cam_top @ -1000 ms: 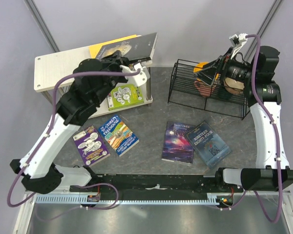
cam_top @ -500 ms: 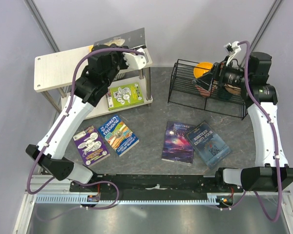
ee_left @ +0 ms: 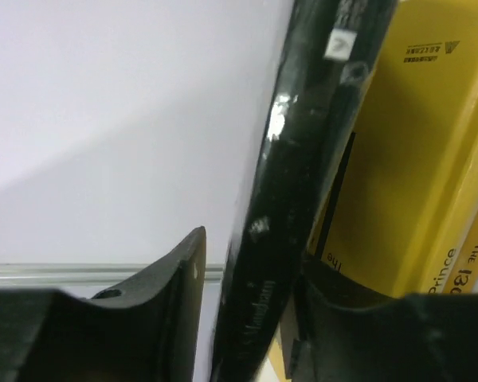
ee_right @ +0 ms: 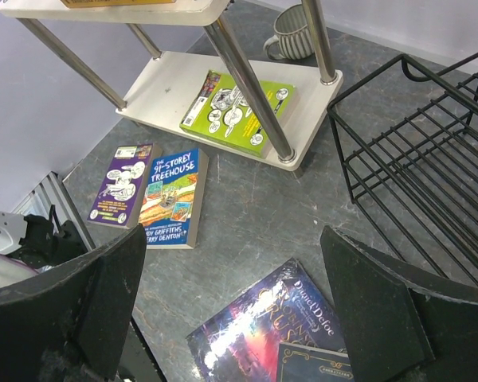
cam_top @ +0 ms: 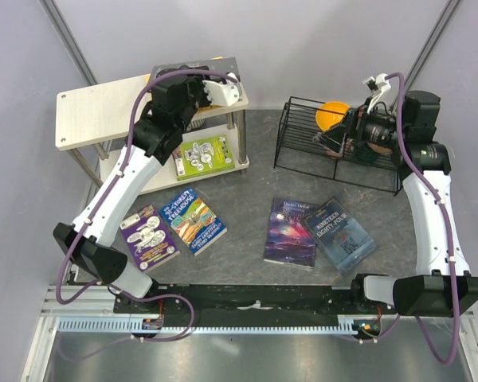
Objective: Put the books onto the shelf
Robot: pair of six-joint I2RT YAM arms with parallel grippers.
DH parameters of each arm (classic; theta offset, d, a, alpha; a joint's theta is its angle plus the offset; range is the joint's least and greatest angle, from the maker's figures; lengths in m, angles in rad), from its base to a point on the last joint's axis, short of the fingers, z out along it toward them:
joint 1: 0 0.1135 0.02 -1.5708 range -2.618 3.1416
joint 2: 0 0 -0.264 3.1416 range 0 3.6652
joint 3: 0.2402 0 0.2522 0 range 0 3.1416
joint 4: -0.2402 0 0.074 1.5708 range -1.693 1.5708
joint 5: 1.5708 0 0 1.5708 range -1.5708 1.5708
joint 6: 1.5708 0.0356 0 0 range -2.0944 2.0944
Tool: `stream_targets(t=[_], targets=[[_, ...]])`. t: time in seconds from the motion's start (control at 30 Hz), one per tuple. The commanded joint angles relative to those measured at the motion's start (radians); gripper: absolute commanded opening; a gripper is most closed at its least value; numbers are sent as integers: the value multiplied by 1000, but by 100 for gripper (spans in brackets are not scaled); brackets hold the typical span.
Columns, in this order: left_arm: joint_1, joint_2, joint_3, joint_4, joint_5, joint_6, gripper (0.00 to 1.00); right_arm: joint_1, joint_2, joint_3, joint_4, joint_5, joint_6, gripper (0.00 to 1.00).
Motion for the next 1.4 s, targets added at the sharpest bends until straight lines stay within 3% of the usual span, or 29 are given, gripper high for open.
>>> stream_targets(t=[0.0,1.03,1.37], targets=[[-1,-50,16,112,-3,-37,60,1,-20,-6,20,-12,-15,98],[-2,-94,120,-359,129,-437,71,50,6,-22,75,-10,49,98],[-1,-74,143,-379,135,-526,70,182,53,30,76,33,54,98]])
